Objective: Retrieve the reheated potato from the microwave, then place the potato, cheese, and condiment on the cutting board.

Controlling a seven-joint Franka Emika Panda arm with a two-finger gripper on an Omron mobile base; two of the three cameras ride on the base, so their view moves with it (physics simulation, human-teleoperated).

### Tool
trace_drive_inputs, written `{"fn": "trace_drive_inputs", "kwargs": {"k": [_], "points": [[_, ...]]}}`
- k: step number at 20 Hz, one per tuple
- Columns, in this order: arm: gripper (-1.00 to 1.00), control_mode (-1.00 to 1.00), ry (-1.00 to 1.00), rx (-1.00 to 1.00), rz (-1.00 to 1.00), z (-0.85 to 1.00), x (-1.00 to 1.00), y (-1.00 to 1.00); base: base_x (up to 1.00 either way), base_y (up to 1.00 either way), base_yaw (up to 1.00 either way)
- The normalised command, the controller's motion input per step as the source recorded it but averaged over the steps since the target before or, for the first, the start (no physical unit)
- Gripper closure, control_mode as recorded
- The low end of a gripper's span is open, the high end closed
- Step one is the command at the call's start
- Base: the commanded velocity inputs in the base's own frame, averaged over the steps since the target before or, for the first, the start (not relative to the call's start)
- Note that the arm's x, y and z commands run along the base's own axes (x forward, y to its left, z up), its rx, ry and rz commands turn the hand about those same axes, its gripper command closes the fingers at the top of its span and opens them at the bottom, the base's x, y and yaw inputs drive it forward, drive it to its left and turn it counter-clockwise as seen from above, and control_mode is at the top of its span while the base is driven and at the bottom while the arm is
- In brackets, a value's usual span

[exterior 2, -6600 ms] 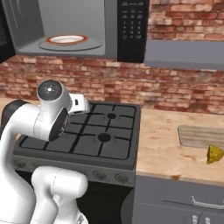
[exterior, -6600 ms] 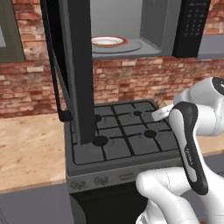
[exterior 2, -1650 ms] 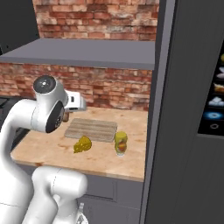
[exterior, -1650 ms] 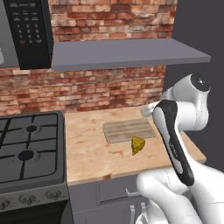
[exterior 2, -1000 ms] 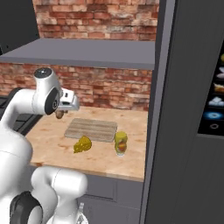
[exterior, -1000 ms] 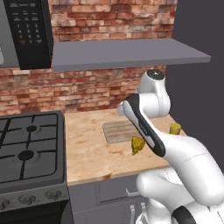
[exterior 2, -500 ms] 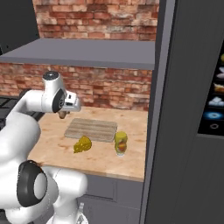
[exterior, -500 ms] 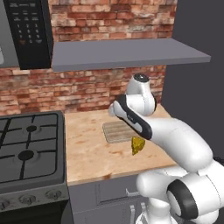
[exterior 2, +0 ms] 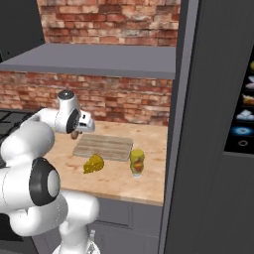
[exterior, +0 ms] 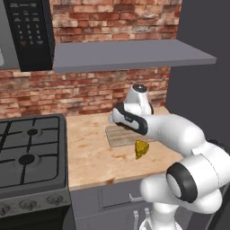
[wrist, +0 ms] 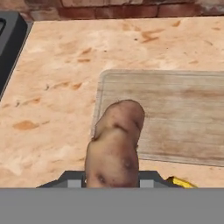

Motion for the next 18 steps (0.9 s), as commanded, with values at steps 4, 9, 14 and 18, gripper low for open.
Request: {"fn": "trace_drive_inputs", "kwargs": {"k": [4, 9, 14, 18], "points": [[1.00, -1.00, 0.00, 0.00, -0.04, -0.42, 0.30, 0.01, 0.00, 0.00, 0.00], [1.00, -1.00, 0.00, 0.00, -0.07, -0.36, 0.33, 0.01, 0.00, 0.00, 0.00], [1.00, -1.00, 0.00, 0.00, -0.08, -0.32, 0.37, 0.00, 0.00, 0.00, 0.00], [1.00, -1.00, 0.00, 0.00, -0.07, -0.31, 0.37, 0.01, 0.00, 0.00, 0.00]]}}
